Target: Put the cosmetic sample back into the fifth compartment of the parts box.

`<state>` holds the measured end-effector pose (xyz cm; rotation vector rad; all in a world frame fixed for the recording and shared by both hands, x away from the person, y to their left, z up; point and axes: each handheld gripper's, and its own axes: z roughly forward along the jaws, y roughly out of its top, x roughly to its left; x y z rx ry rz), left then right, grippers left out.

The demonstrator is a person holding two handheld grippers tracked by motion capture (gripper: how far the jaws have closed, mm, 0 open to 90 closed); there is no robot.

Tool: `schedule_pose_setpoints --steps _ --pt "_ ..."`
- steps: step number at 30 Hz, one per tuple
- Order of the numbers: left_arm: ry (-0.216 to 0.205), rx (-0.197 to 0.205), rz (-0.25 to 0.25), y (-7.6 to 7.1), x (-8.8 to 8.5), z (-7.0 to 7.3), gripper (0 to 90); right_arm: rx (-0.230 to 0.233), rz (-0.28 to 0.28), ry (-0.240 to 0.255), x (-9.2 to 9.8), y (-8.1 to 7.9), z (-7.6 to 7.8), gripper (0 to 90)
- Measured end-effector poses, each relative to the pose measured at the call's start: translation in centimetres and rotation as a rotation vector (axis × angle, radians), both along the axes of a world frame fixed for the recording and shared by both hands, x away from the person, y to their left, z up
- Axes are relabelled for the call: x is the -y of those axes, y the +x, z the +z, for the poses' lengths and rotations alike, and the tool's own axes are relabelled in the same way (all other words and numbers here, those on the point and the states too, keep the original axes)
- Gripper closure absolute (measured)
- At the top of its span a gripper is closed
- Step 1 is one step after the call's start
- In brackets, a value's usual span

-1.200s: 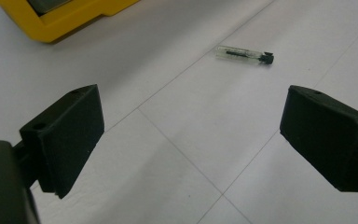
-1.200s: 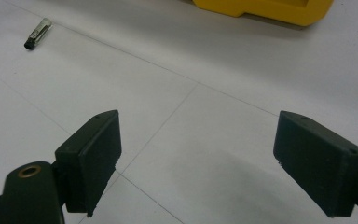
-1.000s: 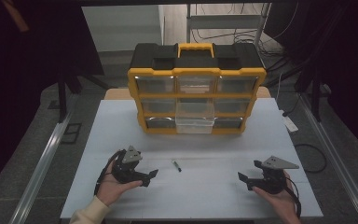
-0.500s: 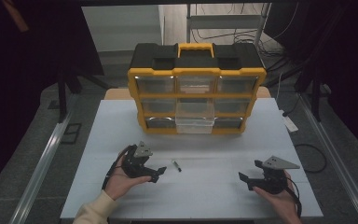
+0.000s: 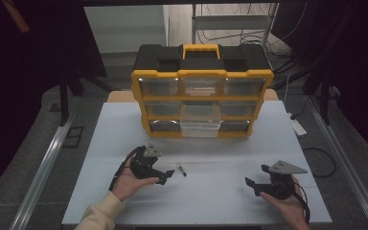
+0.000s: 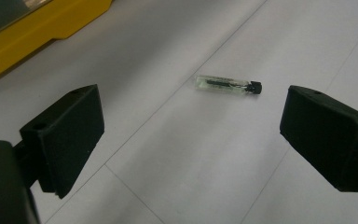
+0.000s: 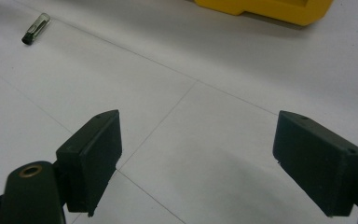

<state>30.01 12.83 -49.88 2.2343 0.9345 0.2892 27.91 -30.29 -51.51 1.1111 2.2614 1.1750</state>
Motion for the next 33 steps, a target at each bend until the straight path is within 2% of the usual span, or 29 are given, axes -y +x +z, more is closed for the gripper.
schedule_pose_setpoints --steps 12,20,33 --pt "0.026 -0.029 -0.027 0.9 0.6 0.1 7.0 0.001 0.001 -0.009 0.0 0.0 -0.1 15.9" --pt "0.039 -0.063 -0.069 1.6 1.6 -0.1 7.1 0.000 -0.002 -0.012 0.0 0.1 -0.1 15.9" --pt "0.057 -0.060 -0.110 2.2 3.6 0.4 6.9 -0.001 -0.002 -0.019 0.0 0.0 -0.1 16.0"
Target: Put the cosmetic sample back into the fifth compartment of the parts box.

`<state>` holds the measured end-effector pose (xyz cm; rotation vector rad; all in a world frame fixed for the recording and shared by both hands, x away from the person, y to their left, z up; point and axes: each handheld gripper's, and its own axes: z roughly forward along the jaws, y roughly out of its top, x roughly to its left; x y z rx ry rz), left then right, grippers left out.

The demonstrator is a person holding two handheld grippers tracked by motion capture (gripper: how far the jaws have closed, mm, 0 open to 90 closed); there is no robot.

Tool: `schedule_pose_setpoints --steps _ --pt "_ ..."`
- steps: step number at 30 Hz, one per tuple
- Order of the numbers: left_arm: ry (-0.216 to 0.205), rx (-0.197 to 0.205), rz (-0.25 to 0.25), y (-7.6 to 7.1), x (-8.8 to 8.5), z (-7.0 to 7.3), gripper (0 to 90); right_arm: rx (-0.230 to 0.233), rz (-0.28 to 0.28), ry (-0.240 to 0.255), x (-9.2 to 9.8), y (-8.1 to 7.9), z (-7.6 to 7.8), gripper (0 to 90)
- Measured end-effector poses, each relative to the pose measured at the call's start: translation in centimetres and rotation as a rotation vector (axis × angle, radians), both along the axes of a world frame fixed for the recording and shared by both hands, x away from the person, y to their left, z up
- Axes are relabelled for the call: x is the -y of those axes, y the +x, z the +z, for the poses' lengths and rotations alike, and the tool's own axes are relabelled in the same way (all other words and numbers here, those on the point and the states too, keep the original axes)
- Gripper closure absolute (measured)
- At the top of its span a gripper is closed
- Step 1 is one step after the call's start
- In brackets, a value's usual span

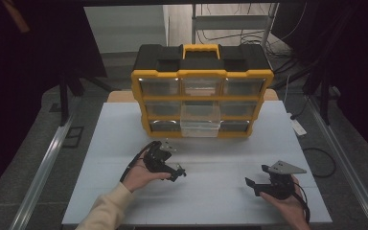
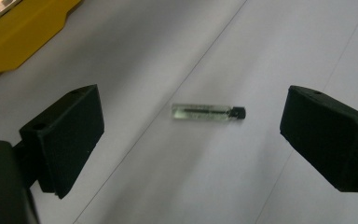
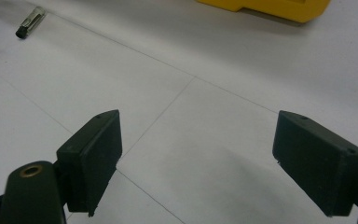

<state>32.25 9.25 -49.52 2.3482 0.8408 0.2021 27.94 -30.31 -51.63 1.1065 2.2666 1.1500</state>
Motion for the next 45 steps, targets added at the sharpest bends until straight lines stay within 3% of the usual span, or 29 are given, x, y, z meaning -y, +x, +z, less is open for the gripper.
schedule_pose_setpoints --steps 15,36,45 --pt "0.032 -0.020 -0.026 0.5 1.1 -0.7 5.7 0.001 0.003 -0.005 0.0 0.0 0.0 16.0" --pt "0.098 -0.075 -0.063 1.4 2.6 -2.9 5.1 0.003 0.002 -0.016 -0.1 0.0 0.0 16.0" --pt "0.117 -0.069 -0.077 1.4 2.8 -3.2 6.5 0.006 -0.001 -0.018 -0.1 0.0 0.0 16.0"
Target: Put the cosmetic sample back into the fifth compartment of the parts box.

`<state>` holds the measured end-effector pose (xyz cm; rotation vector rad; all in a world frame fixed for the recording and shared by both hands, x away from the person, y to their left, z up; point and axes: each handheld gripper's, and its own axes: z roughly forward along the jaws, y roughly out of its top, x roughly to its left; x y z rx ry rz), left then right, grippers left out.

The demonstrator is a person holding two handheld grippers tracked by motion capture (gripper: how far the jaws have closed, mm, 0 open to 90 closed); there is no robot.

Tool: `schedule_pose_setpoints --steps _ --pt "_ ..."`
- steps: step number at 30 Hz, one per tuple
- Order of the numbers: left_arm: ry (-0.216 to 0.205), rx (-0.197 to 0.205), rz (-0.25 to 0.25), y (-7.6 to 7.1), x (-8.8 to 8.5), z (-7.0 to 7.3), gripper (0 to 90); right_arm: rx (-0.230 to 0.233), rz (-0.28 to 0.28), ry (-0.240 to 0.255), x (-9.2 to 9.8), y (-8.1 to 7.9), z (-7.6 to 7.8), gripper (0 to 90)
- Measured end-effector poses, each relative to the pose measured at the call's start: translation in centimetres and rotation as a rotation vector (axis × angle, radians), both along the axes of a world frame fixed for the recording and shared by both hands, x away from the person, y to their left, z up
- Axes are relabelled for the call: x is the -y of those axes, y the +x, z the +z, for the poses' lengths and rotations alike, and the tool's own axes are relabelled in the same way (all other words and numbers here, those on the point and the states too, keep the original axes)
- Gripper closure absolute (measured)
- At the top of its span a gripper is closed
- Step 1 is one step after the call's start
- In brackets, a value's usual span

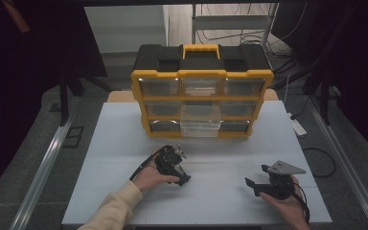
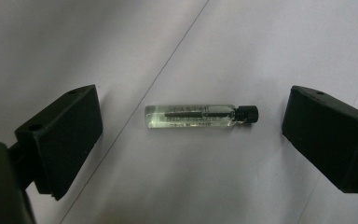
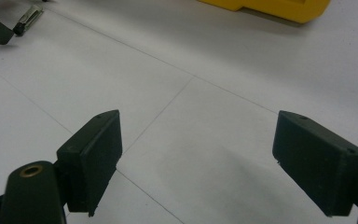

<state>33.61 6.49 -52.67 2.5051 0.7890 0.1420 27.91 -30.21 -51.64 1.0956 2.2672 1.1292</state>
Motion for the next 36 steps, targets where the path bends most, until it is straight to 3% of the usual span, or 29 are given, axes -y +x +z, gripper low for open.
schedule_pose_setpoints --steps 5,20,28,36 --pt "0.005 0.014 -0.004 -0.1 0.0 0.0 10.1 -0.001 0.001 0.000 0.0 0.0 0.0 16.0" --pt "-0.021 0.033 -0.014 -0.5 -0.1 0.5 39.3 0.003 -0.001 -0.002 0.0 0.0 0.0 16.2" --pt "-0.017 0.054 -0.004 -0.6 -0.2 0.7 39.7 0.004 0.002 0.001 0.0 0.0 0.0 16.2" --pt "-0.056 0.053 0.026 -0.7 -0.8 1.3 39.7 0.006 0.005 0.001 0.0 0.0 0.0 16.2"
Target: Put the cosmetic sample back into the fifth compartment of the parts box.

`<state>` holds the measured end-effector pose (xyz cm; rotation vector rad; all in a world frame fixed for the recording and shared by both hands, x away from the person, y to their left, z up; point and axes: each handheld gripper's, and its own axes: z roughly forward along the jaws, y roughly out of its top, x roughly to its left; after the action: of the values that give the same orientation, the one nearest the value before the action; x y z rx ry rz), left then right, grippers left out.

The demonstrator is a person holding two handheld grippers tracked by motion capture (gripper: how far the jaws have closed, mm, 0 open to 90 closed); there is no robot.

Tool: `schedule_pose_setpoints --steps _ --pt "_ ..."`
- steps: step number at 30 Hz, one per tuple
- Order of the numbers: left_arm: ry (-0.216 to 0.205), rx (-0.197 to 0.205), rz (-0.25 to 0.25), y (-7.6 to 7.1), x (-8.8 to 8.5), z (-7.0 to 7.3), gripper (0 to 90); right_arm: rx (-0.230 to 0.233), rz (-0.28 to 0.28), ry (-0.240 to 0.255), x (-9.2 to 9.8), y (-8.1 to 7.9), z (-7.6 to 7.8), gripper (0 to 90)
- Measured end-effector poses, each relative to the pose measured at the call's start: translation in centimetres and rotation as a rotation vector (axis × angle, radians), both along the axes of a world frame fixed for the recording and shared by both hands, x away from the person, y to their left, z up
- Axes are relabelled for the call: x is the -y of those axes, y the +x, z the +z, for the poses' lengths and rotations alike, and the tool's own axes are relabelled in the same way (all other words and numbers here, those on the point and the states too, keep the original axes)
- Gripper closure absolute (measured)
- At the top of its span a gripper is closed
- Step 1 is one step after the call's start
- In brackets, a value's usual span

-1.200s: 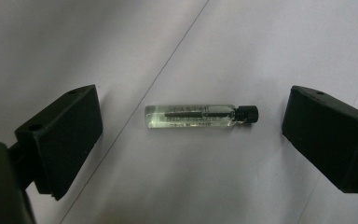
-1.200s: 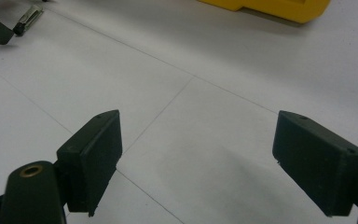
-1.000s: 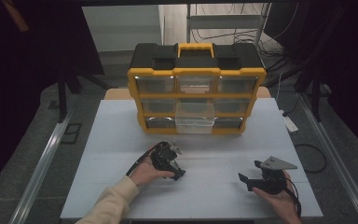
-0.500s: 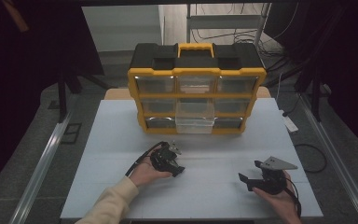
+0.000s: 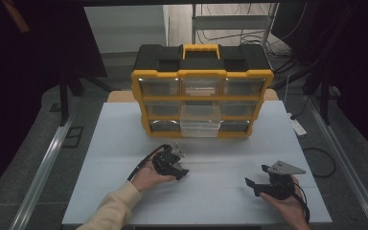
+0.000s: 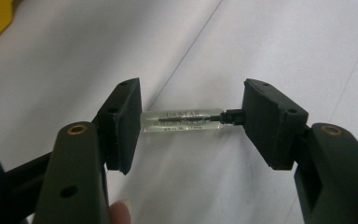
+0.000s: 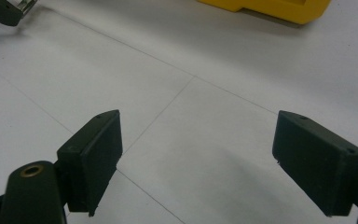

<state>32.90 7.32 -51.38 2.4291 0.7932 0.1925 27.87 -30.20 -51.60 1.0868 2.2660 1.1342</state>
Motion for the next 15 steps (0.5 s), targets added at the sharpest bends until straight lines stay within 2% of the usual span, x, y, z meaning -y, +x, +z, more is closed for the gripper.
schedule_pose_setpoints --steps 11,15 --pt "-0.082 0.026 0.044 -0.3 -1.4 1.5 39.7 0.002 0.001 -0.003 0.0 0.0 0.0 16.2" --pt "-0.095 0.033 0.054 -0.3 -1.8 1.9 39.7 0.001 0.000 -0.003 0.0 0.0 0.0 16.2"
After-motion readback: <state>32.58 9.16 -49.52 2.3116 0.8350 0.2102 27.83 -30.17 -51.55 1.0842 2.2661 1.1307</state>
